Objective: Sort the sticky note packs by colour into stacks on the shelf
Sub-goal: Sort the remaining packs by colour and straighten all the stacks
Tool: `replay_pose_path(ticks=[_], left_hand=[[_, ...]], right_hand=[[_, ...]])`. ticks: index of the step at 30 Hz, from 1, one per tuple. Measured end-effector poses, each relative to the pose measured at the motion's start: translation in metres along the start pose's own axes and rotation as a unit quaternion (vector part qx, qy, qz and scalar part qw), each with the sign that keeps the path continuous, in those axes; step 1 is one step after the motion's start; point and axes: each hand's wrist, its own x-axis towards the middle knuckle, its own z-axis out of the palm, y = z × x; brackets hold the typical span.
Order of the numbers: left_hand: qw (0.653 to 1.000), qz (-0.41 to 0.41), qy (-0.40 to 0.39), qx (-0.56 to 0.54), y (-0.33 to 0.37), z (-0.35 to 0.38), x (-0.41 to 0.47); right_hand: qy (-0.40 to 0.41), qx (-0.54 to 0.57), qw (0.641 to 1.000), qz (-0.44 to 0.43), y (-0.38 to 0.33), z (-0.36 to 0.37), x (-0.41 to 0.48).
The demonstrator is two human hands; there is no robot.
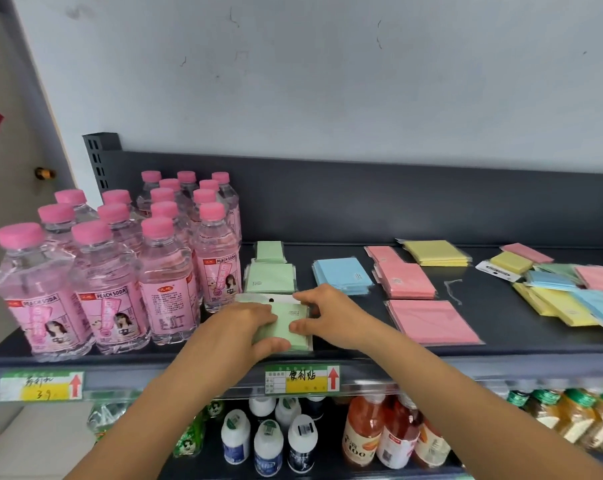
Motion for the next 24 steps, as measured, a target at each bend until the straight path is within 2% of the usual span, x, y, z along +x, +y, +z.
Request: replay_pose_path(ticks=[3, 5, 7, 10, 12, 13, 15, 17, 18, 19, 20, 22, 24], left_hand=[[1.000, 0.010, -0.011, -0.008, -0.002, 0.004, -0.006], [1.000, 0.018, 0.015, -0.016, -0.001, 0.004, -0.009], [0.994, 0.016, 0.098, -0.040, -0.002, 0.000, -0.013], [0.962, -0.033, 0.239, -0.126, 0.002, -0.016, -0.013], [0.938, -0.066, 0.274, -0.204, 0.007, -0.022, -0.012], [0.924, -0.083, 0.274, -0.253, 0.011, -0.025, -0.012], [0.894, -0.117, 0.228, -0.367, 0.020, -0.026, -0.013], [0.844, -0.134, 0.164, -0.493, 0.032, -0.024, -0.011], [0.816, -0.137, 0.155, -0.540, 0.036, -0.022, -0.009], [0.804, -0.138, 0.168, -0.554, 0.038, -0.023, -0.007], [0.808, -0.133, 0.187, -0.542, 0.038, -0.026, -0.004], [0.849, -0.100, 0.195, -0.481, 0.033, -0.033, 0.002], [0.912, -0.050, 0.142, -0.383, 0.023, -0.041, 0.006]], right_hand=[[-0.022, -0.007, 0.999, 0.037, -0.009, -0.005, 0.005], [0.008, 0.005, 0.999, 0.053, -0.015, -0.005, 0.008], [0.046, 0.060, 0.996, 0.054, -0.021, -0.007, 0.006], [0.063, 0.206, 0.974, 0.063, -0.026, -0.025, -0.003], [0.073, 0.324, 0.942, 0.058, -0.026, -0.037, -0.011], [0.081, 0.394, 0.914, 0.054, -0.028, -0.040, -0.015], [0.086, 0.534, 0.840, 0.042, -0.034, -0.040, -0.023], [0.072, 0.620, 0.781, 0.020, -0.040, -0.034, -0.028], [0.057, 0.625, 0.778, 0.008, -0.043, -0.029, -0.030], [0.044, 0.604, 0.796, 0.000, -0.044, -0.024, -0.032], [0.035, 0.566, 0.824, -0.007, -0.044, -0.020, -0.033], [0.043, 0.507, 0.861, -0.016, -0.043, -0.021, -0.037], [0.082, 0.499, 0.862, -0.024, -0.038, -0.028, -0.038]])
